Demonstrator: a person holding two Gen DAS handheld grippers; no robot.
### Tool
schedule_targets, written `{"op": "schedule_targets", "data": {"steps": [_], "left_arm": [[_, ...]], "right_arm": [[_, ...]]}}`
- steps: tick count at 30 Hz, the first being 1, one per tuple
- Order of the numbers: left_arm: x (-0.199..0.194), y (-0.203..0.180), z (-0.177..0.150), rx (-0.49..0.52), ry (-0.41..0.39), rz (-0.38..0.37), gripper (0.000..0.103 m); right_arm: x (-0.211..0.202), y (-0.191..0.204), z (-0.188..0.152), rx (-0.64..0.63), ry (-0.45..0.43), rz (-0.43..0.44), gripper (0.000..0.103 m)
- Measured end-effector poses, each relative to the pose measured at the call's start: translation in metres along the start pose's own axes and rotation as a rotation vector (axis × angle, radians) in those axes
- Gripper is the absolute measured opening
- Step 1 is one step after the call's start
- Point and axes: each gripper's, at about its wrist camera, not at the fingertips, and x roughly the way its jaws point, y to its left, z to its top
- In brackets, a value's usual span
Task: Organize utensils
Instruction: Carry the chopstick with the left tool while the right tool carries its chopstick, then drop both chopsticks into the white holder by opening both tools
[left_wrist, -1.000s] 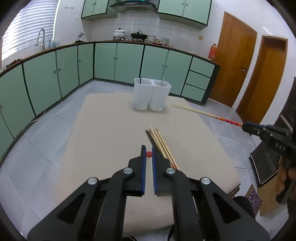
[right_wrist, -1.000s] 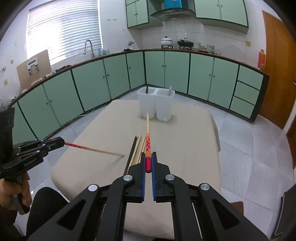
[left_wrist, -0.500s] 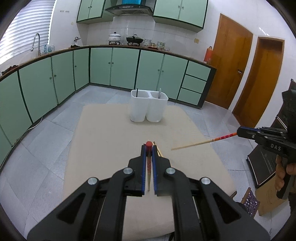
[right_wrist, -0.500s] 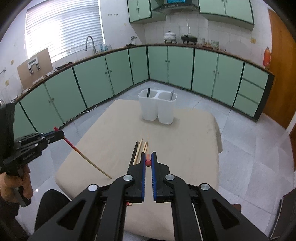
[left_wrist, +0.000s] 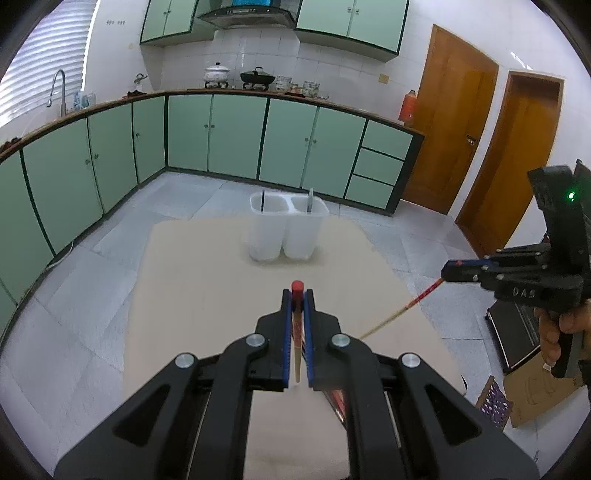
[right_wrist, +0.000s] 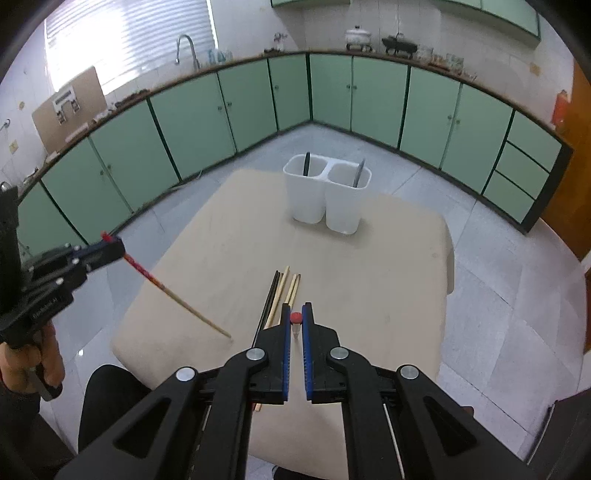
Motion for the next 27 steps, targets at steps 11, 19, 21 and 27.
{"op": "schedule_targets", "data": {"steps": [11,19,21,27], "left_arm": [[0.025,0.009,0.113,0.001,-0.093,0.007,0.005],[0.064,0.000,0.192,0.025,-0.193,0.058,0.005],[0.084,0.001,0.202,0.021,-0.205,0.070,0.005],[0.149,0.010,0.202,0.015,-0.173,0.097,0.005]], "right_arm": [[-0.023,-0.037,0.106,0.066,-0.064,-0.024,0.006],[-0.015,-0.063,0.195,0.105,-0.140,-0.062,0.006],[0.001,-0.068,0.209,0.112,-0.132,-0.075,0.006],[0.070,-0.086,0.221,0.144,-0.069,-0.065,0.006]]}}
